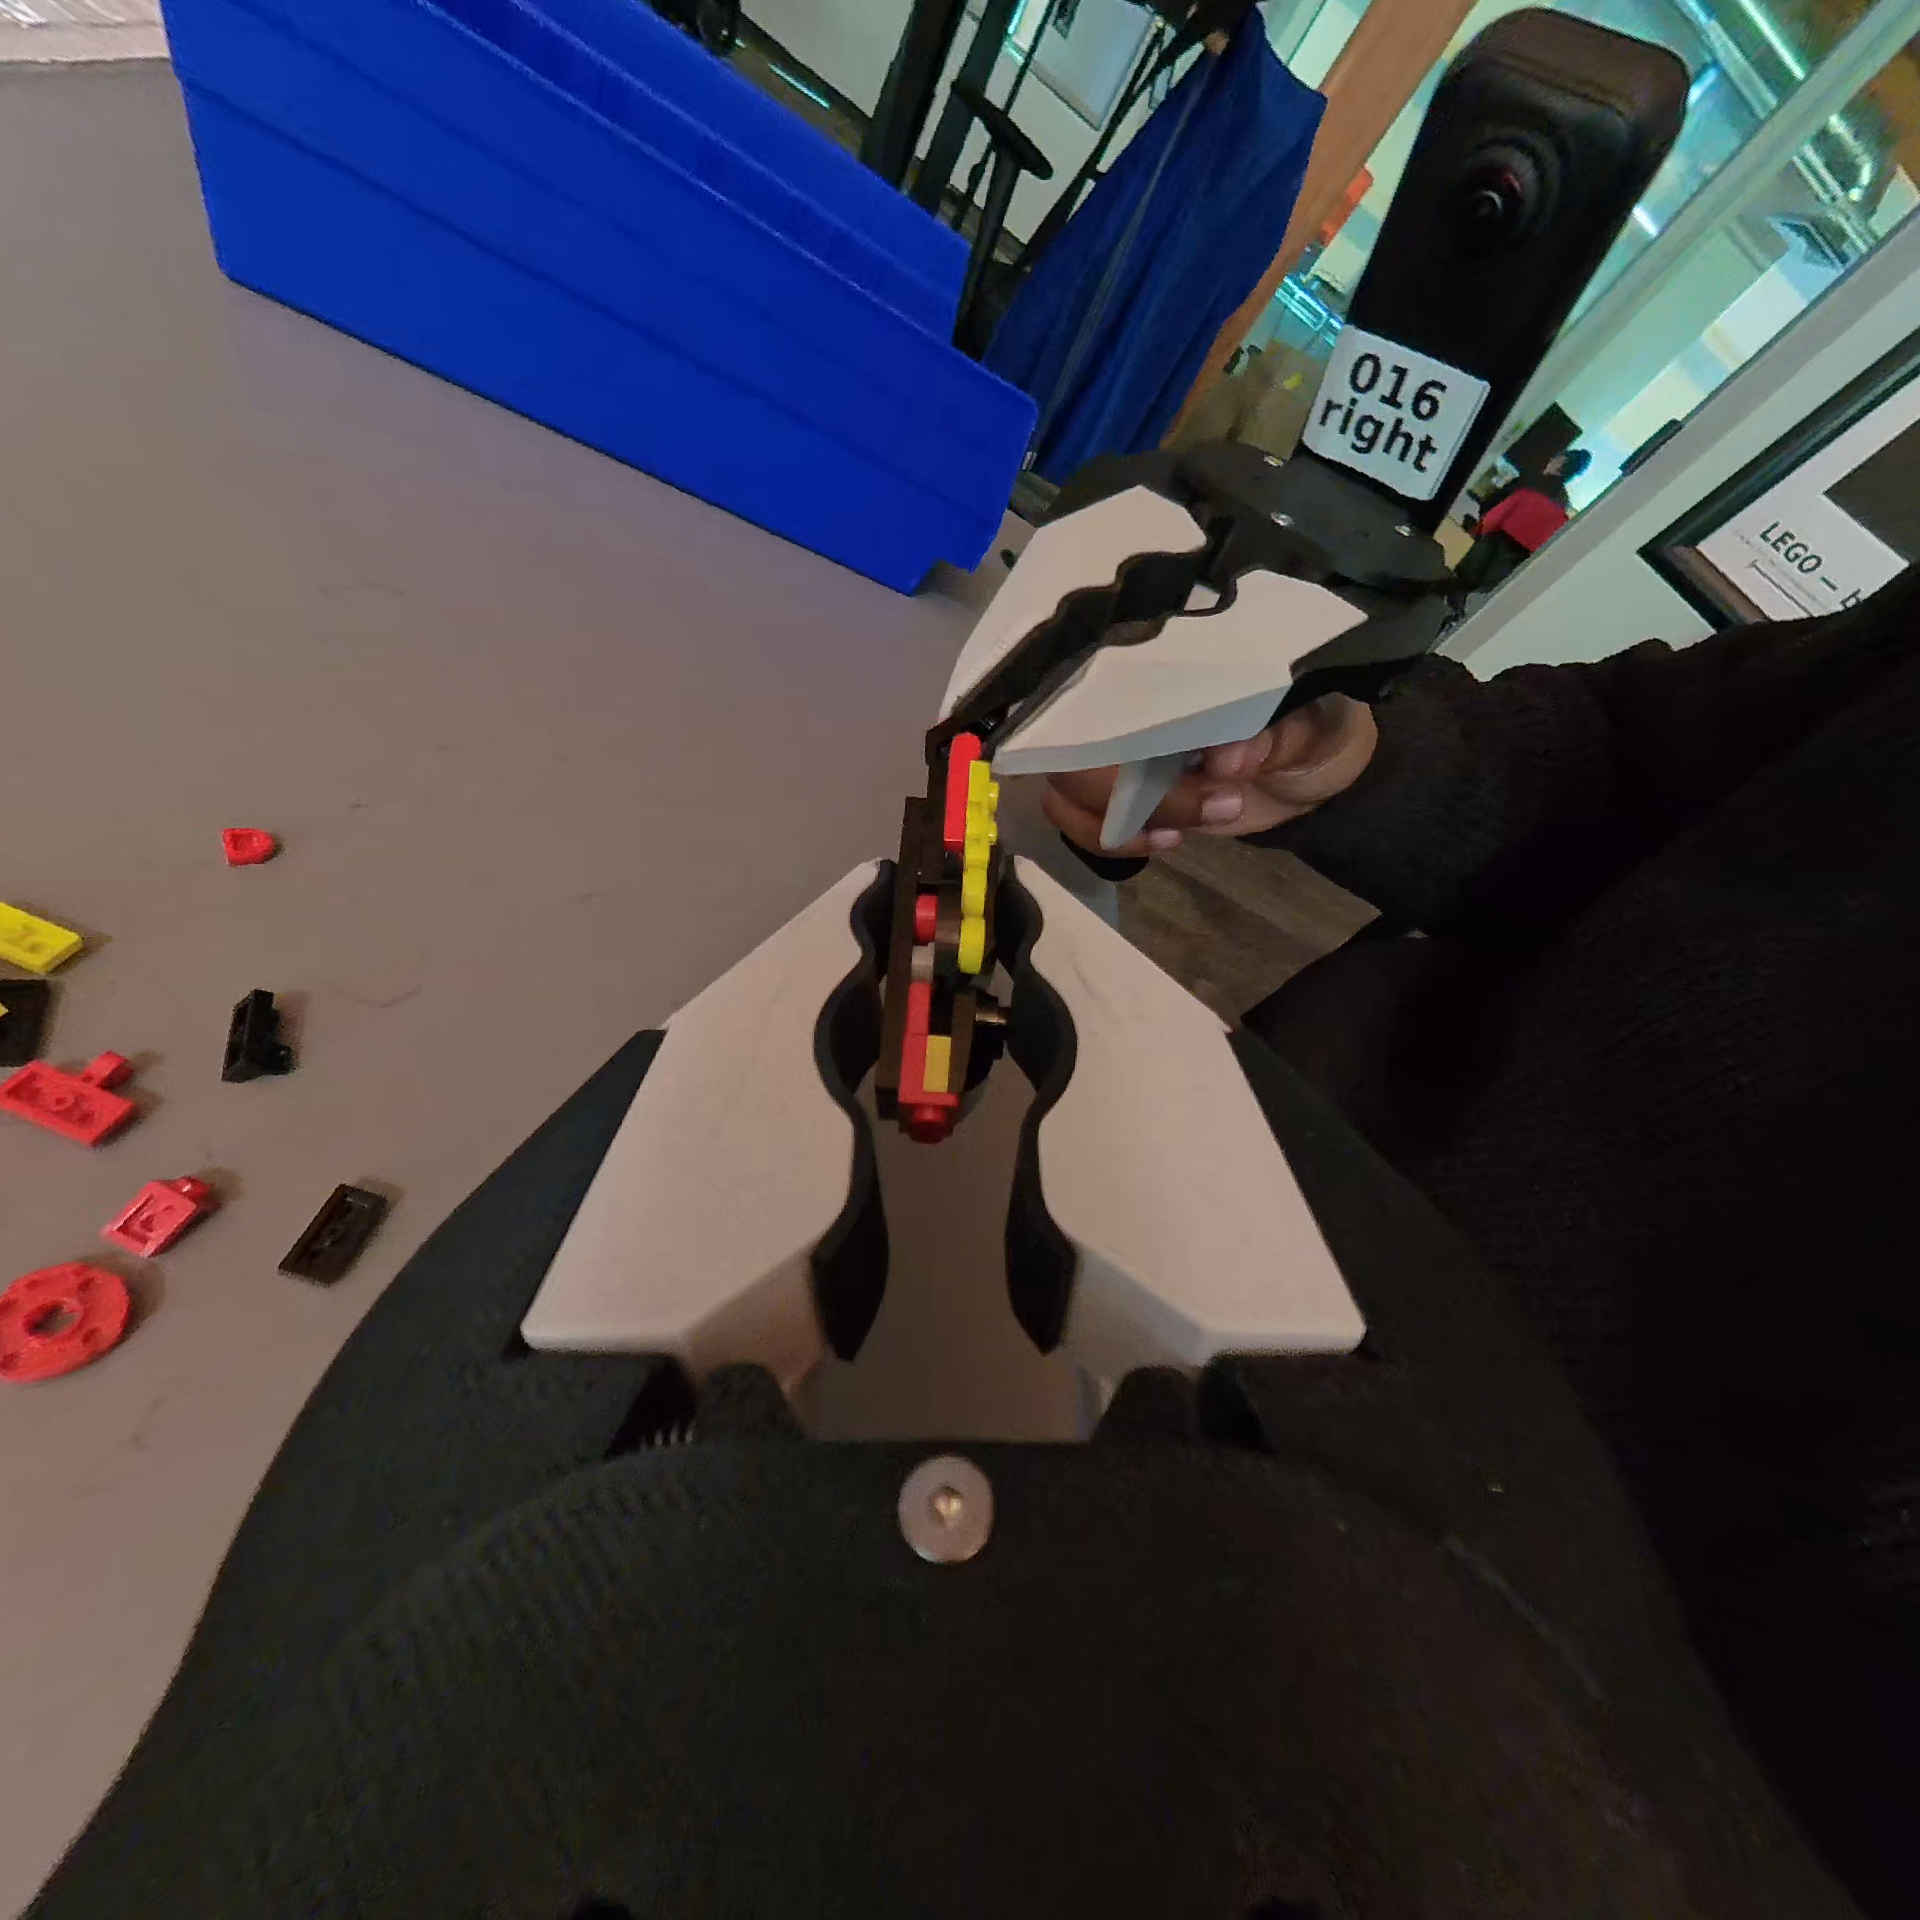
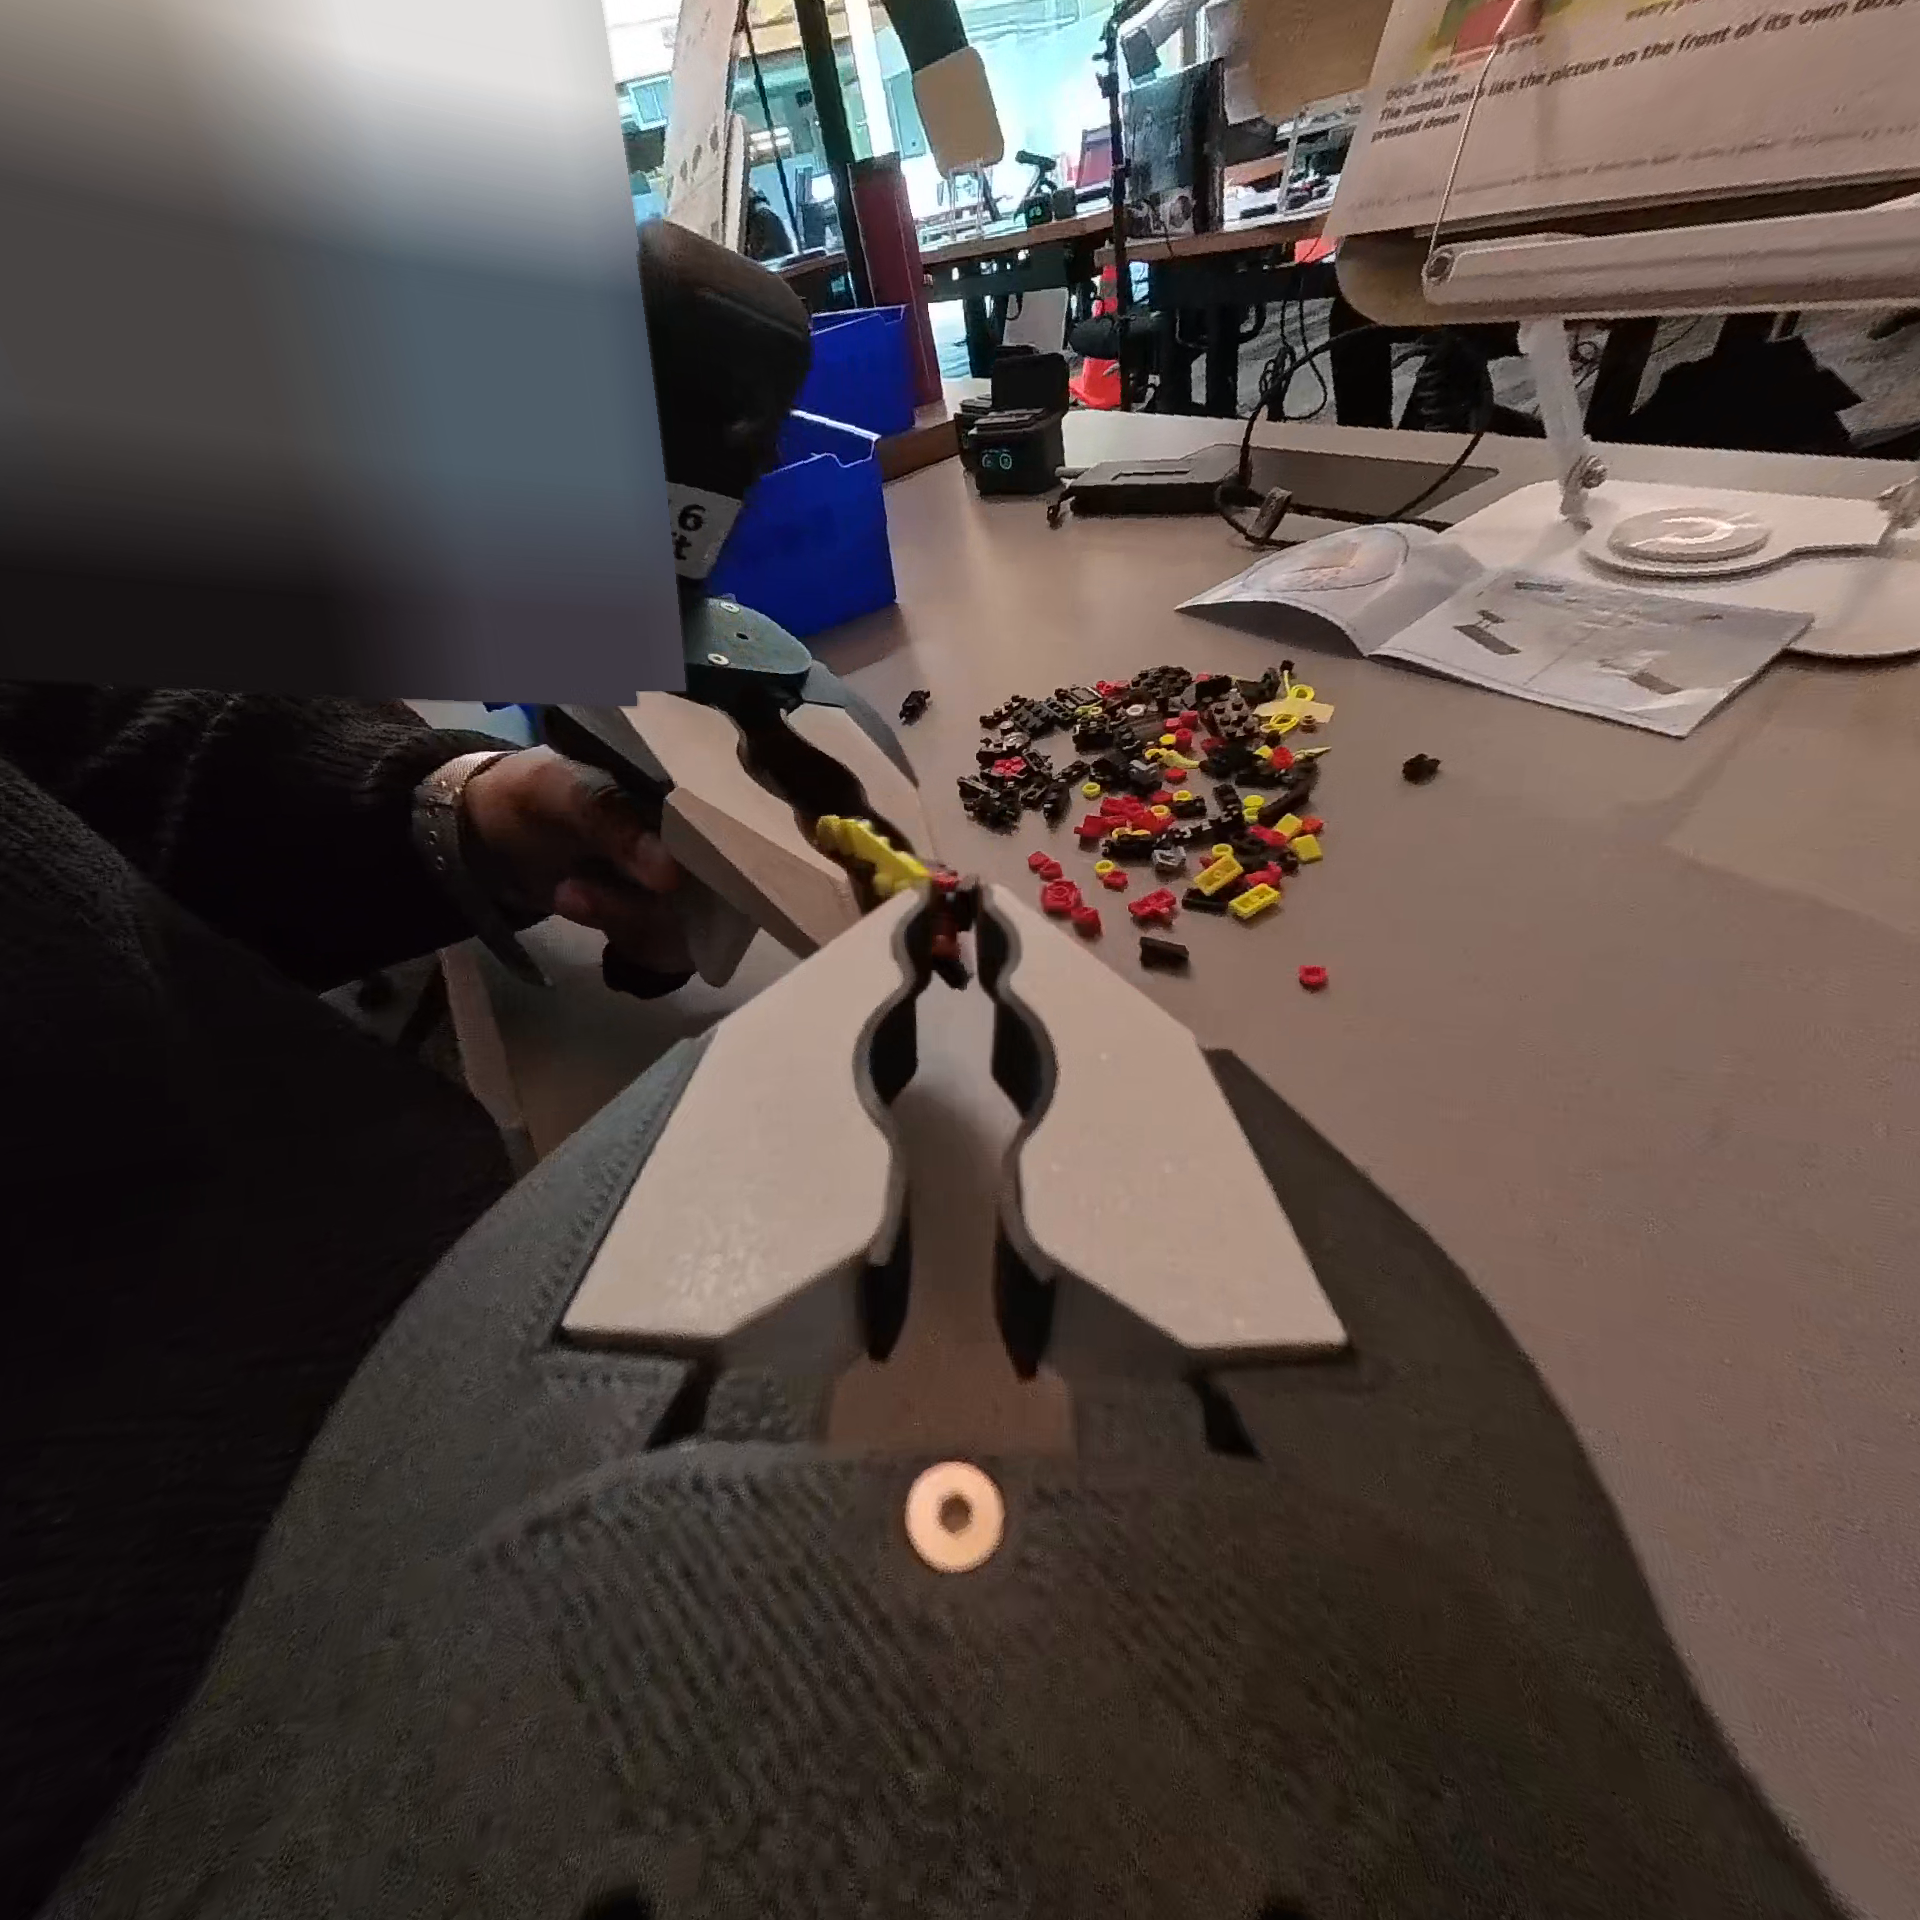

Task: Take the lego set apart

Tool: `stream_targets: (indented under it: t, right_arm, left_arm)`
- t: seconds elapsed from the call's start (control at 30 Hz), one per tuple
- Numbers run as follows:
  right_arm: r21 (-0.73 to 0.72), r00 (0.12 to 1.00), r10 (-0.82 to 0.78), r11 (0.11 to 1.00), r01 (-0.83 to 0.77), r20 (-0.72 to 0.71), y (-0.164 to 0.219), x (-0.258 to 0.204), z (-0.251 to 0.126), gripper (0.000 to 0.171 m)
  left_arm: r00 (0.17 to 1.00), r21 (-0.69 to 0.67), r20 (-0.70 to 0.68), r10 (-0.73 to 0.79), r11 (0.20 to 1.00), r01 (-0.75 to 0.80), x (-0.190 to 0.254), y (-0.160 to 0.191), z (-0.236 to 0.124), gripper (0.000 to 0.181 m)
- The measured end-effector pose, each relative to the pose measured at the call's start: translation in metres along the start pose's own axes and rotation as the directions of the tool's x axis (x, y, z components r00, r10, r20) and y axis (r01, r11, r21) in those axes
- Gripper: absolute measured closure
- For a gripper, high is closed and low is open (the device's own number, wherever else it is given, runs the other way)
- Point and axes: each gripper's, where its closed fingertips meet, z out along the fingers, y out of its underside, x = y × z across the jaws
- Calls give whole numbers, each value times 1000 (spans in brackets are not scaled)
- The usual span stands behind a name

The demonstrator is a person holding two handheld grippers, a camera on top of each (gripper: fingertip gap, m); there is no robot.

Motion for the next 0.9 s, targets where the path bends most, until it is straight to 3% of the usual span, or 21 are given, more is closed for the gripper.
stream_targets:
  t: [0.17,0.37,0.5,0.57,0.6,0.63,0.77,0.9]
  right_arm:
    - [-48,996,50,998,-47,77,-4,-4,-3,168]
    - [-100,1000,1,995,-2,-3,1,-1,0,168]
    - [-79,999,11,997,-15,-49,-2,2,0,167]
    - [-15,972,109,993,-115,-208,-4,54,-19,167]
    - [30,961,205,979,-203,-186,-6,67,-30,168]
    - [25,964,192,981,-191,-182,-3,69,-33,168]
    - [-75,994,59,995,-66,-97,9,29,1,168]
    - [-274,992,115,954,-124,-49,50,40,31,164]
  left_arm:
    - [996,-3,-22,91,996,-91,8,-1,-3,162]
    - [966,-65,98,241,970,-236,-2,2,-2,162]
    - [895,-110,193,402,915,-388,-4,-1,-5,161]
    - [897,-37,32,441,897,-440,36,3,-2,163]
    - [880,-43,59,470,882,-469,40,3,-1,162]
    - [864,-66,104,492,871,-488,33,1,-2,163]
    - [943,2,102,318,947,-320,13,-11,-11,163]
    - [939,5,127,319,947,-322,10,-14,-13,164]
